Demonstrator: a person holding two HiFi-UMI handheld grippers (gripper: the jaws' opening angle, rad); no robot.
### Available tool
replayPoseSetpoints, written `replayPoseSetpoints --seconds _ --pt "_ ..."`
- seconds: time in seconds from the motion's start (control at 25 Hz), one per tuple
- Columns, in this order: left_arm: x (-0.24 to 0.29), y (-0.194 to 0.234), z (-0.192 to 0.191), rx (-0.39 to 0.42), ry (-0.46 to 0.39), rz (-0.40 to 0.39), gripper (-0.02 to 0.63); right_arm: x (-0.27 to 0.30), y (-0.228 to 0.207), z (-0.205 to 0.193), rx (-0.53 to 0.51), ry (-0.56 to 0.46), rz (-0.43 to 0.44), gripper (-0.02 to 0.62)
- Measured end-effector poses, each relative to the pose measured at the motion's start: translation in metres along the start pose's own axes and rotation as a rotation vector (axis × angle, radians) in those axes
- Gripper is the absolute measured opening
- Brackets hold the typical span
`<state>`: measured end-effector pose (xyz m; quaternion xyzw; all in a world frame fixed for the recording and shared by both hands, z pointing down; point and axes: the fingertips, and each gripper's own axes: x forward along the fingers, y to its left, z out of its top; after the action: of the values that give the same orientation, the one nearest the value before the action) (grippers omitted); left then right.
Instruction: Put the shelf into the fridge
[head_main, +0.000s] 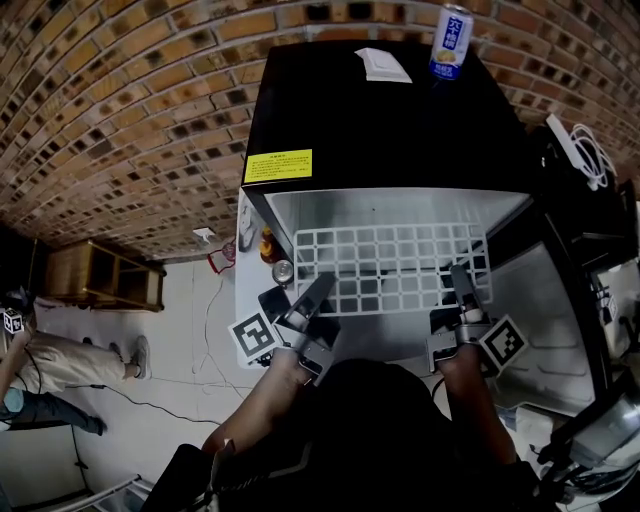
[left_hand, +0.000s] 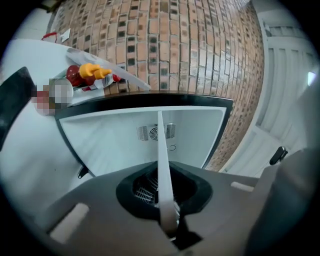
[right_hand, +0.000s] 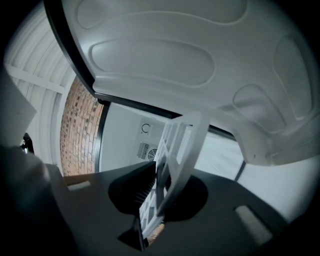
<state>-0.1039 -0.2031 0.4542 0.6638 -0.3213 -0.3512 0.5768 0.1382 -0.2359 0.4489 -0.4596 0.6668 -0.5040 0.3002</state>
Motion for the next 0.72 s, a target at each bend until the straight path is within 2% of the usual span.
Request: replayPoseSetpoints --seconds 0.24,0.52,0.72 --pt "0.003 -0.001 0.008 0.017 -0.014 0.011 0.026 0.002 0.003 -0.003 0.019 0.0 0.011 0.055" --pt "0.01 0.0 0.015 0.01 -0.048 -0.007 0.025 0.016 -0.005 0.001 0.004 0.009 -0.03 0.055" --pt "0.017 0.001 0.02 0.036 -0.082 -0.001 0.025 0.022 -0.005 0.003 0.027 0.004 -0.034 0.055"
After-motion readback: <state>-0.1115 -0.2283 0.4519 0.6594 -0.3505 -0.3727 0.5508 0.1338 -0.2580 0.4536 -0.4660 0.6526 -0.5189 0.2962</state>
